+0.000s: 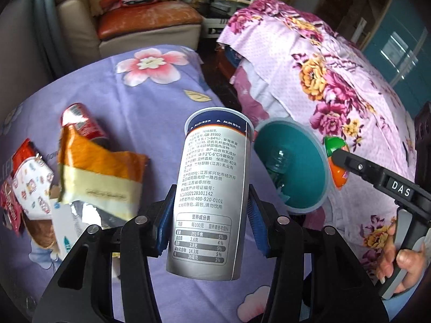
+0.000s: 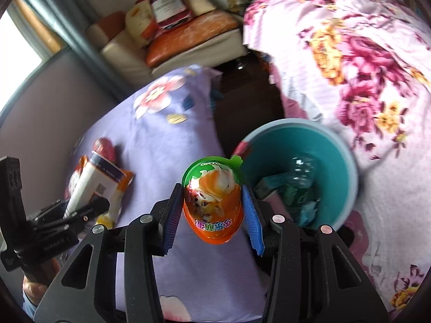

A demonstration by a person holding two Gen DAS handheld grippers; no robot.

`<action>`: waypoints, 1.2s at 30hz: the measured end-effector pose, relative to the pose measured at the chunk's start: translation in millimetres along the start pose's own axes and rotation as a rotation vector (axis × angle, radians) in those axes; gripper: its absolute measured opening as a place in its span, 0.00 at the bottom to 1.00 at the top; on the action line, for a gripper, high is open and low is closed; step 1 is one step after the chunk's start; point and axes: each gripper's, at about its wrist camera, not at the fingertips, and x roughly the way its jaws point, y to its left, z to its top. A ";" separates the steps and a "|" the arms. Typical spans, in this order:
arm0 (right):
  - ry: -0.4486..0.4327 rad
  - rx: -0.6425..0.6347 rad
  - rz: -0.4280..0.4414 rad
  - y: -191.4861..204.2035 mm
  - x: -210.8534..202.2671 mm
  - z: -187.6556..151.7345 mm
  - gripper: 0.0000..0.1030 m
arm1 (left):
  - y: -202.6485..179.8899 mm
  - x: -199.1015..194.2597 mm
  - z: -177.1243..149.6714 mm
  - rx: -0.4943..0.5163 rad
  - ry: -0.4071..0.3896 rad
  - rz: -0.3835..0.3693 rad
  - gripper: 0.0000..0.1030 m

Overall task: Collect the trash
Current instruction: 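Carry the can and egg over the teal bucket and release both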

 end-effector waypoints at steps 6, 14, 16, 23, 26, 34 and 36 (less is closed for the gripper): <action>-0.028 0.086 -0.046 -60.1 -17.7 6.7 0.41 | -53.9 36.2 13.2 0.069 0.054 -0.035 0.49; -0.021 0.129 -0.064 -101.4 -12.3 10.4 0.41 | -95.1 65.6 28.4 0.119 0.090 -0.052 0.49; -0.021 0.131 -0.069 -105.2 -10.7 11.4 0.41 | -99.4 71.1 29.5 0.126 0.099 -0.055 0.49; -0.011 0.155 -0.082 -116.9 -3.4 12.7 0.41 | -108.5 95.1 34.7 0.136 0.134 -0.059 0.49; -0.004 0.158 -0.091 -119.8 0.2 14.0 0.41 | -111.5 103.8 39.6 0.138 0.134 -0.057 0.49; 0.021 0.157 -0.103 -121.2 11.7 17.9 0.41 | -100.1 113.4 41.5 0.113 0.141 -0.032 0.68; 0.029 0.161 -0.098 -120.6 14.4 18.9 0.41 | -94.3 109.5 40.2 0.098 0.128 -0.022 0.77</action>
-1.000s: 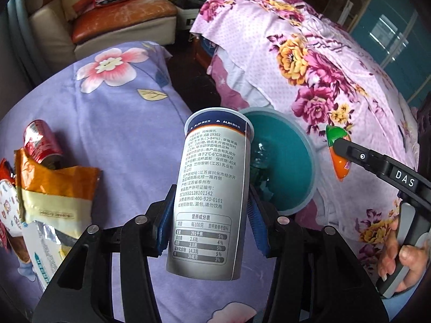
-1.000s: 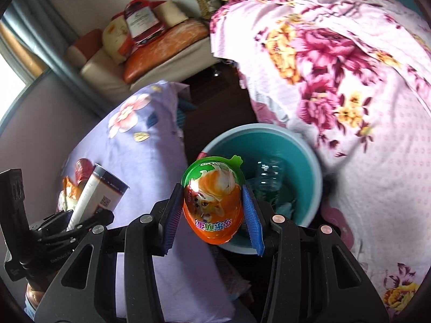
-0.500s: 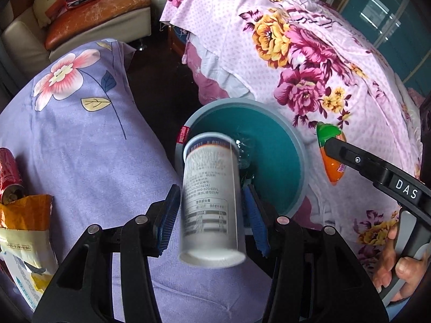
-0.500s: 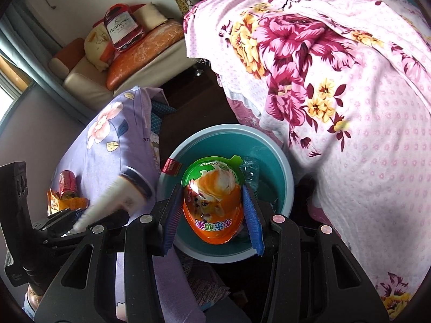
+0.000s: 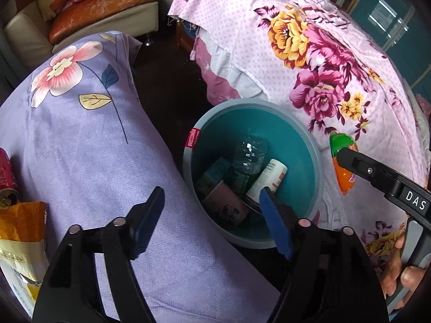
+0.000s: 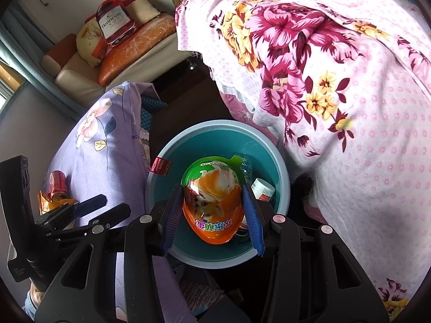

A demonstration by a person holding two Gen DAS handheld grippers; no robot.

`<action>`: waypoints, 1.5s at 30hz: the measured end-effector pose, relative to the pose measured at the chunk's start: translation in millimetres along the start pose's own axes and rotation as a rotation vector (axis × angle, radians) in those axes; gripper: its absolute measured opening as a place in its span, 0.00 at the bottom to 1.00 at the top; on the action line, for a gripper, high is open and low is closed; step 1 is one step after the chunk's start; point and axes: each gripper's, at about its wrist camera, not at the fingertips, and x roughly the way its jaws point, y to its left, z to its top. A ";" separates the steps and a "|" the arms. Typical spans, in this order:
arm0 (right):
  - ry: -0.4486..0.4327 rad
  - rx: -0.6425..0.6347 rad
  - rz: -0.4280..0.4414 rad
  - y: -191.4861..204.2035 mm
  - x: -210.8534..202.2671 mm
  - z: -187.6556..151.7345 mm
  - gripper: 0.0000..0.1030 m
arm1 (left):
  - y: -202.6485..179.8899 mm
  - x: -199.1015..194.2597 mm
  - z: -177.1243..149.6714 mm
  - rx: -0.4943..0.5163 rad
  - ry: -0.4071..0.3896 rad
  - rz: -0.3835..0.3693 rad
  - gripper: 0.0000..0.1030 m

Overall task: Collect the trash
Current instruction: 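Carry the can and egg over the teal bucket and release both, then move both grippers back over the trash pile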

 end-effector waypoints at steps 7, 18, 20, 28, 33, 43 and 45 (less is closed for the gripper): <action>0.020 0.004 0.001 12.6 6.9 -1.2 0.66 | 26.1 -16.2 -12.7 -0.052 0.000 0.016 0.79; 0.053 -0.016 0.014 49.6 5.6 -13.4 0.72 | 69.9 -53.4 -46.4 -0.148 -0.042 0.023 0.79; 0.056 -0.026 0.017 57.3 4.6 -16.1 0.73 | 76.5 -59.4 -50.9 -0.162 -0.049 0.026 0.79; 0.051 -0.101 0.017 95.6 -8.8 -29.3 0.75 | 98.5 -83.6 -70.9 -0.210 -0.081 0.024 0.79; 0.056 -0.130 0.016 115.3 -13.2 -35.5 0.75 | 114.6 -98.3 -84.4 -0.238 -0.104 0.022 0.79; 0.078 -0.232 0.020 165.1 -11.3 -51.3 0.75 | 165.4 -121.2 -118.8 -0.335 -0.133 0.038 0.79; 0.091 -0.257 0.022 176.7 -8.1 -54.6 0.75 | 177.7 -125.0 -126.7 -0.359 -0.136 0.048 0.79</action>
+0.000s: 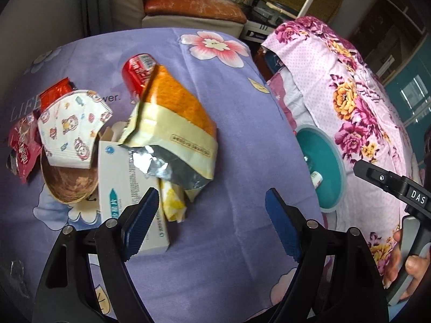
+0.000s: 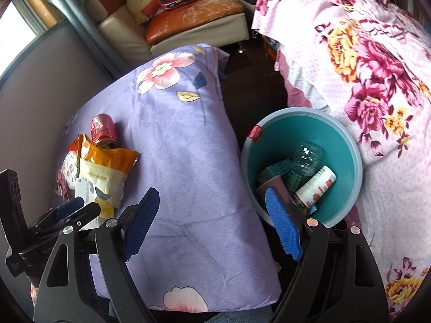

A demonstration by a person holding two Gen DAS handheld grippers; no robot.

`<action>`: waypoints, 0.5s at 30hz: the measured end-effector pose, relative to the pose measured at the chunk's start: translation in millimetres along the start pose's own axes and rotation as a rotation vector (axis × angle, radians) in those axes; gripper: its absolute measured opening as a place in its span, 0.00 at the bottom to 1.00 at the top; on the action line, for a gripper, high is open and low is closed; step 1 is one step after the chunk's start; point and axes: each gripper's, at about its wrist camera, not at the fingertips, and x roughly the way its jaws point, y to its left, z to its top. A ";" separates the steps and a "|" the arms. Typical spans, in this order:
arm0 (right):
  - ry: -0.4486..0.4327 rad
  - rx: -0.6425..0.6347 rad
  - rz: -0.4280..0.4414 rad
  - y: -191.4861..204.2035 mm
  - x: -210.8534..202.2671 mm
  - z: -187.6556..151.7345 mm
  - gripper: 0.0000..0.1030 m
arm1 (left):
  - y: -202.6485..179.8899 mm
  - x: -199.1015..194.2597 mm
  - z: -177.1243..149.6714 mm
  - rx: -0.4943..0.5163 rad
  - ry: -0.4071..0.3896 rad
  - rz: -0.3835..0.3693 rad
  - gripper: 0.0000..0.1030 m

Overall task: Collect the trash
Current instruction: 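Move both grippers back over the trash pile, then grasp the white medicine box with the left gripper while the right gripper grasps the orange snack bag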

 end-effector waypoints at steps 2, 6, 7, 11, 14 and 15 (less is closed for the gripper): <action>0.011 -0.019 0.002 10.3 3.6 0.3 0.75 | 14.7 -2.7 -2.6 -0.021 -0.002 0.008 0.79; 0.042 -0.075 0.010 36.2 12.3 1.3 0.75 | 46.7 -6.8 -10.9 -0.062 -0.003 0.032 0.79; 0.048 -0.098 0.012 44.9 15.0 2.3 0.75 | 54.2 -7.7 -12.4 -0.073 0.000 0.035 0.79; 0.068 -0.159 0.023 70.7 25.3 5.5 0.75 | 84.3 -12.5 -19.7 -0.121 0.001 0.037 0.79; 0.086 -0.219 0.035 94.1 35.2 10.3 0.75 | 100.8 -16.5 -23.7 -0.140 -0.006 0.035 0.79; 0.093 -0.245 0.045 103.8 39.3 11.9 0.75 | 106.9 -17.9 -24.8 -0.147 -0.009 0.035 0.79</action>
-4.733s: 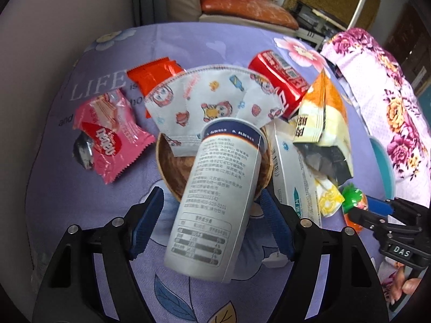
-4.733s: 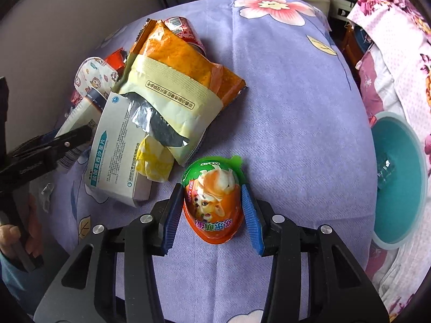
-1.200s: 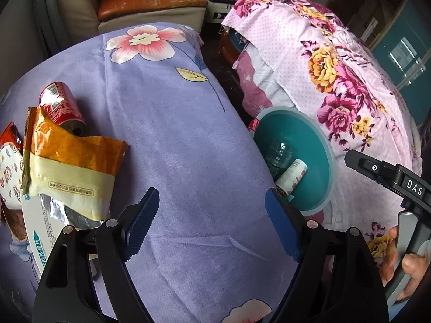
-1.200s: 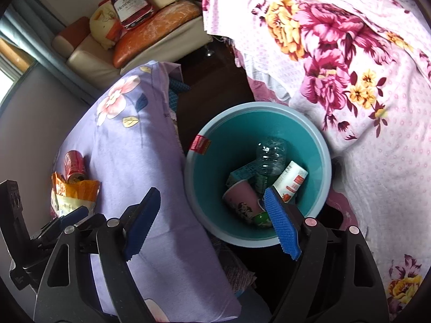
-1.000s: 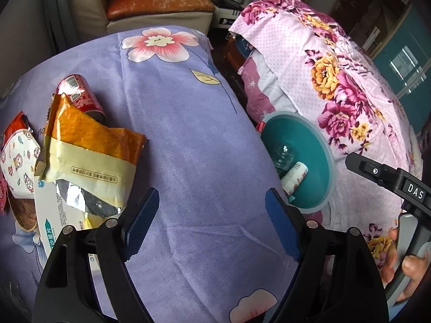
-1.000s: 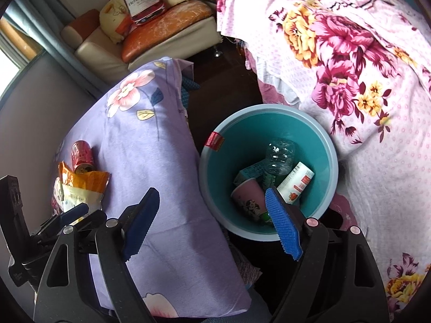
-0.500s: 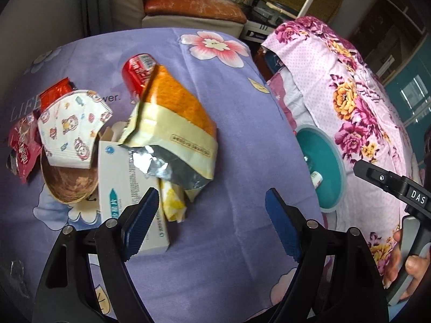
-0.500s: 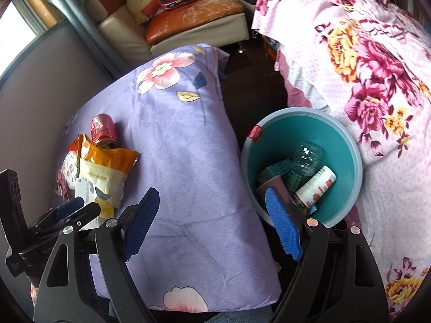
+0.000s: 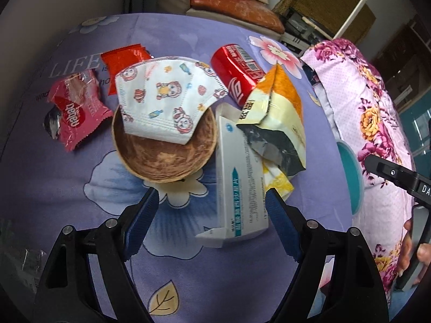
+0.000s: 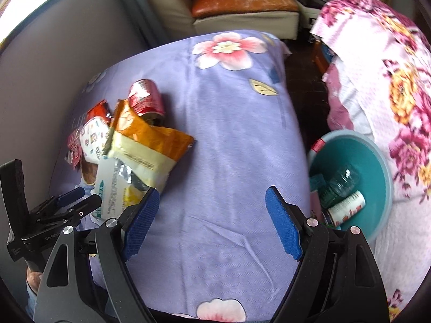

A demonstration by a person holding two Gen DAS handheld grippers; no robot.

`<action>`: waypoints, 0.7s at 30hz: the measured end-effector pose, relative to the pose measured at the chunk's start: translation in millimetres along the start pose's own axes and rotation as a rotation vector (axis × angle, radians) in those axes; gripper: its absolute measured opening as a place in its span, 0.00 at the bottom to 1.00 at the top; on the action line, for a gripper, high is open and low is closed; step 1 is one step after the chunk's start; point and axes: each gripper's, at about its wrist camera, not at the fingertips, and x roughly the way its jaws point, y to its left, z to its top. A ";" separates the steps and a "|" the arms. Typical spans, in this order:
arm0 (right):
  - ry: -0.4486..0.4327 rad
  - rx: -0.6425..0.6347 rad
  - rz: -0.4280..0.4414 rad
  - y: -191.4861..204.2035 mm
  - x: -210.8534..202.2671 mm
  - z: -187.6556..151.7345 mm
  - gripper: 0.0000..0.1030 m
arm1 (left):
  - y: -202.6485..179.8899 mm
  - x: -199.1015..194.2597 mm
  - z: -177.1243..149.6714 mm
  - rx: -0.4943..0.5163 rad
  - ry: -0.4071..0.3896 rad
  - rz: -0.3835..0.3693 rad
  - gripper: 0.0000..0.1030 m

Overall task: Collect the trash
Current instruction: 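Grasp the white medicine box with the left gripper while the right gripper grasps the orange snack bag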

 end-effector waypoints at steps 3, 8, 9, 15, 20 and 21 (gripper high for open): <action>0.005 -0.066 0.034 21.2 9.6 10.0 0.75 | 12.9 -1.0 -0.7 -0.023 -0.001 -0.014 0.79; 0.013 -0.143 0.063 48.1 28.8 28.9 0.75 | 18.0 3.3 -5.7 -0.023 0.013 -0.063 0.79; 0.016 -0.158 0.067 53.4 33.7 33.6 0.75 | 17.8 4.2 -7.8 -0.021 0.017 -0.071 0.79; 0.034 -0.236 0.092 75.8 59.3 50.4 0.75 | 18.7 10.3 -18.9 -0.026 0.037 -0.119 0.79; 0.041 -0.285 0.100 87.0 78.7 55.7 0.75 | 27.7 19.1 -19.8 -0.054 0.055 -0.136 0.79; 0.046 -0.291 0.105 88.9 82.6 55.3 0.75 | 28.9 19.9 -19.2 -0.062 0.057 -0.142 0.79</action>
